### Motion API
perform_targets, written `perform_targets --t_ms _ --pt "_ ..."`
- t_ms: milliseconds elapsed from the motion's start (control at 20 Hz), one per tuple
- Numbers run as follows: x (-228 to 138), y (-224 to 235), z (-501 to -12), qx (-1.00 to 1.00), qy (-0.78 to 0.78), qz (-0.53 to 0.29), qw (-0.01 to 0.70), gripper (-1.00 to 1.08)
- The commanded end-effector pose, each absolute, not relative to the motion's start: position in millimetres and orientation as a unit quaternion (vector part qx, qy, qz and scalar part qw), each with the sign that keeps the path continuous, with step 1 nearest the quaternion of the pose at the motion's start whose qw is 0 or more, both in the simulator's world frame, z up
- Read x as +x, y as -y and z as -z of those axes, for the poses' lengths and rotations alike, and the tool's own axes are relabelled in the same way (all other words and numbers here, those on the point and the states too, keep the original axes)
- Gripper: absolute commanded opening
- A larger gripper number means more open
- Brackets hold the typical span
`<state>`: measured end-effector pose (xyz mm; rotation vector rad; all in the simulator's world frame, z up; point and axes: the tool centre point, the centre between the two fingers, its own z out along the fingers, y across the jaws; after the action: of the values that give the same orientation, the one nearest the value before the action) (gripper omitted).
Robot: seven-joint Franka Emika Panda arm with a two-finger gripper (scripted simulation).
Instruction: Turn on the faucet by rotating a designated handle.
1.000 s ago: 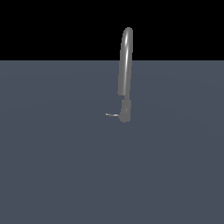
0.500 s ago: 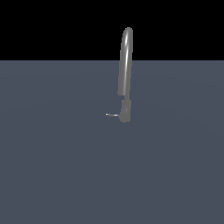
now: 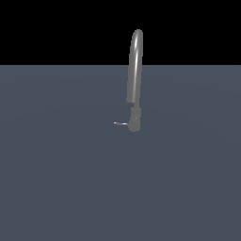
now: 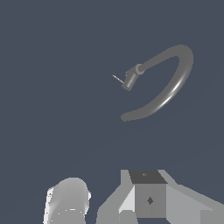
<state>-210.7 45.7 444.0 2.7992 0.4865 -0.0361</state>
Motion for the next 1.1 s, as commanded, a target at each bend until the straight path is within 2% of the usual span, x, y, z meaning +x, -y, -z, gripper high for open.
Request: perform_targets --t_ms 0,500,1050 --pt "-202 -53 -430 0.961 -0.207 0.016 0.185 -1.0" --pt "-176 -75 -372 0.886 -0.341 0.028 0.313 -1.0" --pt "-158 -86 -317 0.795 -0.444 0.036 0.411 -1.0"
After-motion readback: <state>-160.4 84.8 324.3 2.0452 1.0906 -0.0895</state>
